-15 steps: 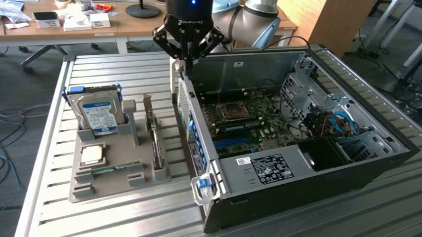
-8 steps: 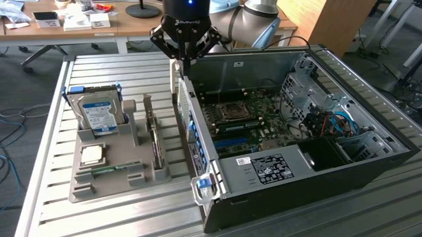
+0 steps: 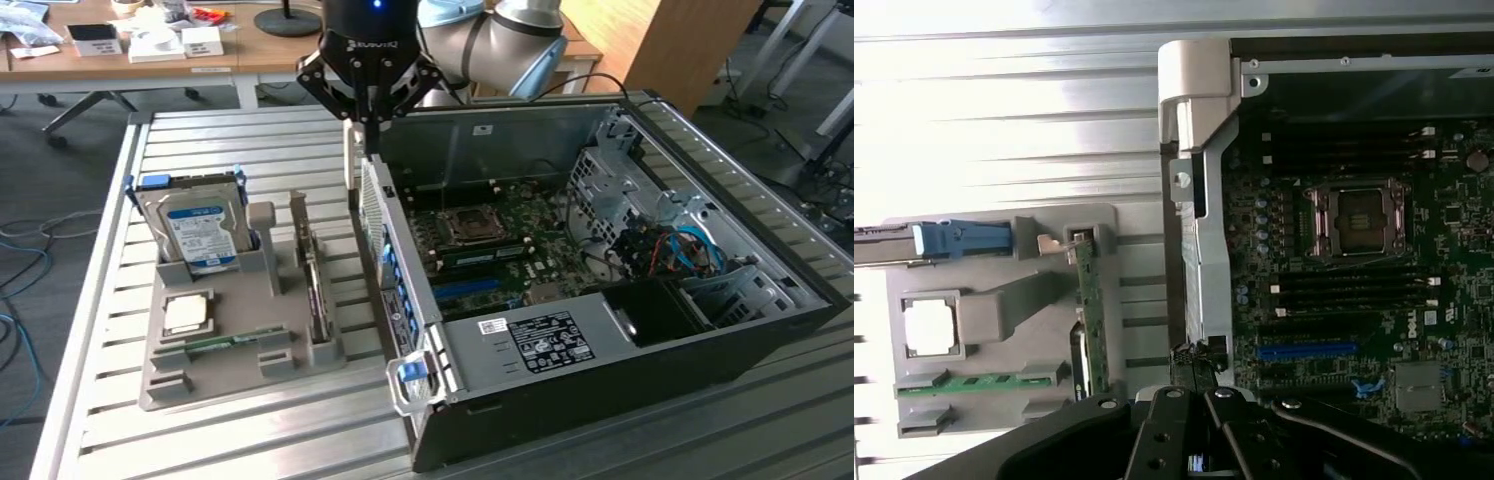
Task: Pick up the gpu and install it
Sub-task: 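Reach for the gpu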
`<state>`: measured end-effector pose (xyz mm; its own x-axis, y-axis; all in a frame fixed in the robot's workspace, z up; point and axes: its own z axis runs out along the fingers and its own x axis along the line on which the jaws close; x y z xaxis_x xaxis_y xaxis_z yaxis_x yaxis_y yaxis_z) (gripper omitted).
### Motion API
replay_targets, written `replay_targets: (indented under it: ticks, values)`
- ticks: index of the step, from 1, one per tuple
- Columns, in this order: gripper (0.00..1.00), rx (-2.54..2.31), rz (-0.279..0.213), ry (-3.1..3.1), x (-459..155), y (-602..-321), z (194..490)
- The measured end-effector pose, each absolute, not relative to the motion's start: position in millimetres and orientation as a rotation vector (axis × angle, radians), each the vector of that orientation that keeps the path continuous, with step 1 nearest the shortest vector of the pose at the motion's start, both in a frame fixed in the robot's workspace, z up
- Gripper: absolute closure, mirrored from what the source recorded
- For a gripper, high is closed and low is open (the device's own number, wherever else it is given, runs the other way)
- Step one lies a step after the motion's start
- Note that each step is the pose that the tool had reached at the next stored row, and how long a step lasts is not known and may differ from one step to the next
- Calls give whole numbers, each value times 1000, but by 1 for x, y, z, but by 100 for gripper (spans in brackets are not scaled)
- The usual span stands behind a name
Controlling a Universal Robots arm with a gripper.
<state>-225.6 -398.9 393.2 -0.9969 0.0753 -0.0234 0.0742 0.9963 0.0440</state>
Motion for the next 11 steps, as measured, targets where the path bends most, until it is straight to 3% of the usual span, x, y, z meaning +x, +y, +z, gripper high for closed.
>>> replay_targets:
  ticks: [11]
  values:
    - [89, 116, 67, 3114, -230, -399, 393]
